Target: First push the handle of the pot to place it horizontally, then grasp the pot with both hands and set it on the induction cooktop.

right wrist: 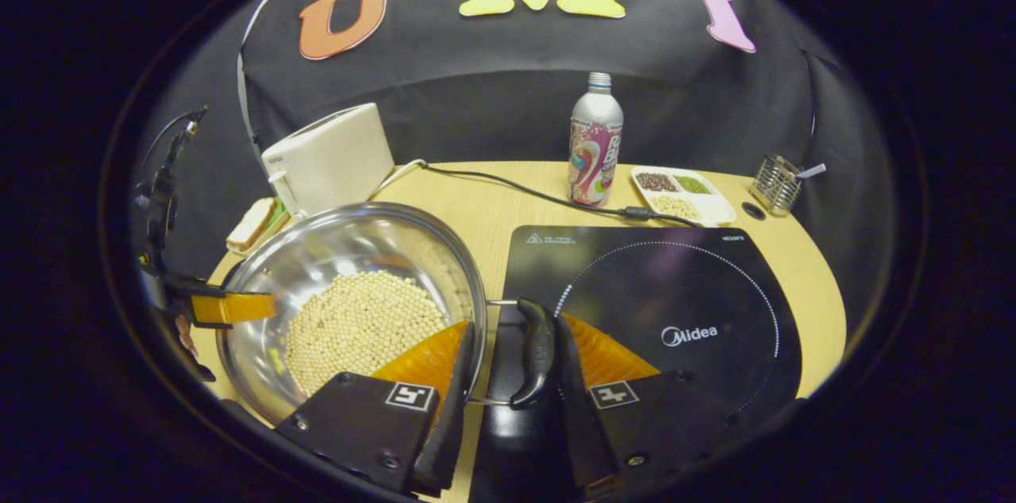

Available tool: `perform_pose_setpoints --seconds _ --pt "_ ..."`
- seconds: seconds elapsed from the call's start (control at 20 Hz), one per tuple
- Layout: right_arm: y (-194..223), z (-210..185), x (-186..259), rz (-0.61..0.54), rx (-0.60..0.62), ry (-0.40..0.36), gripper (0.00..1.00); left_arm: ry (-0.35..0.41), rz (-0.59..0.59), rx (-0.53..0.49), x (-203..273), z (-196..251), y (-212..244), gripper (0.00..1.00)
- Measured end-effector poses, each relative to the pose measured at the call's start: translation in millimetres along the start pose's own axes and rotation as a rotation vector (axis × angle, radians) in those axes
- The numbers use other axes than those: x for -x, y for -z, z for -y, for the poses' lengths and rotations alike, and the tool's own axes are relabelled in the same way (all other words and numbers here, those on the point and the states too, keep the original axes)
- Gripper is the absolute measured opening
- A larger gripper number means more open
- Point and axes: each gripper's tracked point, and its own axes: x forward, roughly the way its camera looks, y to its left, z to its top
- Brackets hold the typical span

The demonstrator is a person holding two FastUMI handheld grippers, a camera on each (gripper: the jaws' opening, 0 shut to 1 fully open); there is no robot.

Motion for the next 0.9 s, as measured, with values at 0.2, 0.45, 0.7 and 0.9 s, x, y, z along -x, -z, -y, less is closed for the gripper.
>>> perform_pose_setpoints --seconds 0.2,0.45,0.7,0.9 --pt "0.8 -5.7 12.4 -0.038 -0.02 -0.053 0.52 -0.032 0.006 -0.019 19.9 -6.7 -1.5 0.65" --pt "-35.9 0.0 50.0 0.004 0.042 -0.098 0.52 -0.021 0.009 -0.029 57.2 7.8 -13.3 0.65" --pt "-80.3 13.8 101.5 0.045 0.055 -0.18 0.52 -0.015 0.071 -0.013 101.6 31.5 -38.9 0.65" --pt "-111.6 42.2 138.7 0.091 0.067 -0.188 0.52 0.002 0.106 -0.016 129.3 65.7 -58.7 0.65"
